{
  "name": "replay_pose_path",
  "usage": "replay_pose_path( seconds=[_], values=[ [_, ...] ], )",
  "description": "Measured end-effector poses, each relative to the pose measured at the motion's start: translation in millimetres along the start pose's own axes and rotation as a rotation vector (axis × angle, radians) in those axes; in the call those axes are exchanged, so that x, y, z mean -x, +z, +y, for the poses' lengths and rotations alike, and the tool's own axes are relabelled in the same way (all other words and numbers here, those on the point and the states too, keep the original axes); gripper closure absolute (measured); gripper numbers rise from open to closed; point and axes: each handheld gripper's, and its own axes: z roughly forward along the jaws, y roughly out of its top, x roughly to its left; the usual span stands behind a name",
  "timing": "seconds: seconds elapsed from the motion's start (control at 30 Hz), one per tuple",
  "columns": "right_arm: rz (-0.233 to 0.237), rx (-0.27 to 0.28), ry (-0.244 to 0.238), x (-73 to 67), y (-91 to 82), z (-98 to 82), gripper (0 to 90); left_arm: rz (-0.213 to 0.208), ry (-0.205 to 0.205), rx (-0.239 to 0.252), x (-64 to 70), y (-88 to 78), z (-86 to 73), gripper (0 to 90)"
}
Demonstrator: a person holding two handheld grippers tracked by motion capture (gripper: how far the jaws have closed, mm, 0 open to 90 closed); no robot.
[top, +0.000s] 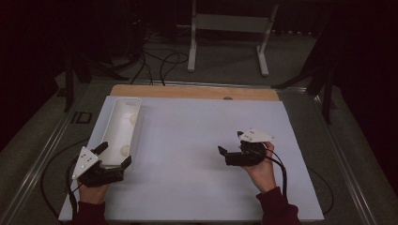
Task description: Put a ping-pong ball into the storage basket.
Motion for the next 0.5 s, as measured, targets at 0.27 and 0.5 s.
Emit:
replay_pose_path(
  seconds=[0.27, 0.5],
  values=[
    [-0.036, 0.048, 0.038, 12.1, -22.9, -27.4, 9.7, 0.007, -0.010, -0.019, 0.4, 3.9, 1.7, 0.8],
    [-0.059, 0.113, 0.037, 14.9, -37.9, -47.3, 9.7, 0.012, -0.014, -0.022, -1.0, 5.2, 2.1, 0.8]
  ],
)
